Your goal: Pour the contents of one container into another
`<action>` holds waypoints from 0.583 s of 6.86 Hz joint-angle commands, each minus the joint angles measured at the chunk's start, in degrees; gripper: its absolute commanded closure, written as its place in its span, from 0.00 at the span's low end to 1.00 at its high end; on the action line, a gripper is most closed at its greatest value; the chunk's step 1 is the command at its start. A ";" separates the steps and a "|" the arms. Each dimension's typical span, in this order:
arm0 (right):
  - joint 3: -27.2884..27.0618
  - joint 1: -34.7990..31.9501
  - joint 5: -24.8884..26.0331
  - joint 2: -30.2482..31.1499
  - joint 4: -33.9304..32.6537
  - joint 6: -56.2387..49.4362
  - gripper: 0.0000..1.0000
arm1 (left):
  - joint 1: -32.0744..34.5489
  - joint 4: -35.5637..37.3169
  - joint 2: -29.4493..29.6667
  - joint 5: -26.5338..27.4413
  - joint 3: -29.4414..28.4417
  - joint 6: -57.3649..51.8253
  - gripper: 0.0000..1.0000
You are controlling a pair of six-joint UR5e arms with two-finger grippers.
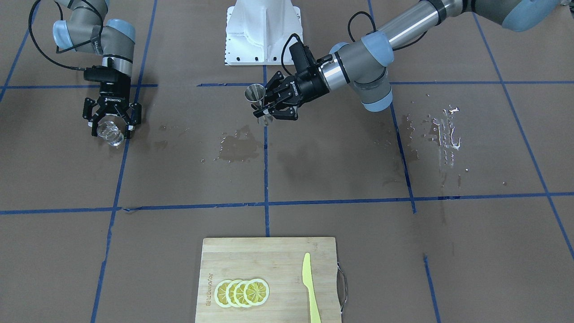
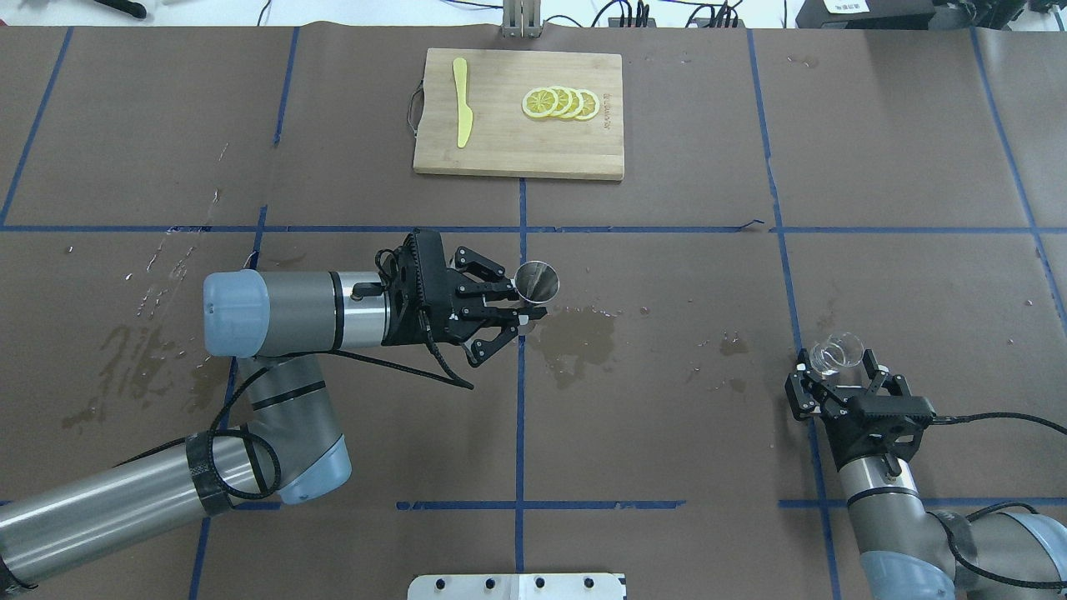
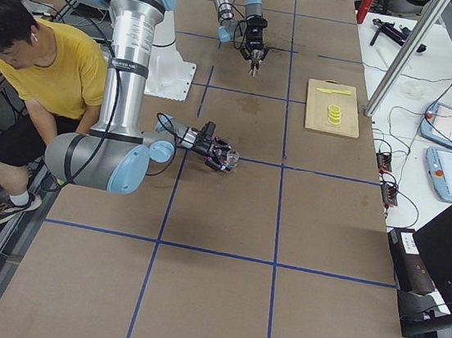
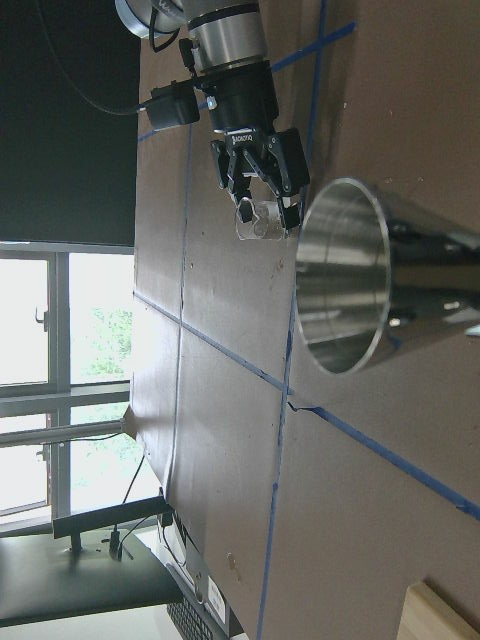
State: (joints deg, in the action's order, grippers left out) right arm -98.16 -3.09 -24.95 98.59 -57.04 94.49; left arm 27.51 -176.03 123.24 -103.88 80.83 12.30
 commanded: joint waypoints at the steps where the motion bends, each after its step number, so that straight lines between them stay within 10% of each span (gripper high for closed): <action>1: 0.16 0.02 -0.27 0.02 0.00 0.00 0.23 | 0.00 -0.01 -0.02 0.00 0.03 0.00 1.00; 2: 0.08 0.02 -0.45 0.02 0.00 0.00 0.47 | 0.00 -0.10 -0.02 0.08 0.03 0.00 1.00; 3: -0.10 0.02 -0.80 0.02 0.09 0.17 0.99 | 0.00 -0.10 -0.02 0.00 0.03 0.00 1.00; 4: -0.10 0.02 -0.80 -0.06 0.09 0.43 1.00 | 0.00 -0.01 -0.02 0.08 0.03 0.00 1.00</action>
State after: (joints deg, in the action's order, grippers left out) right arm -98.20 -3.08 -25.61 98.60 -56.98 94.67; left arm 27.51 -176.10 123.22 -103.85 80.86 12.30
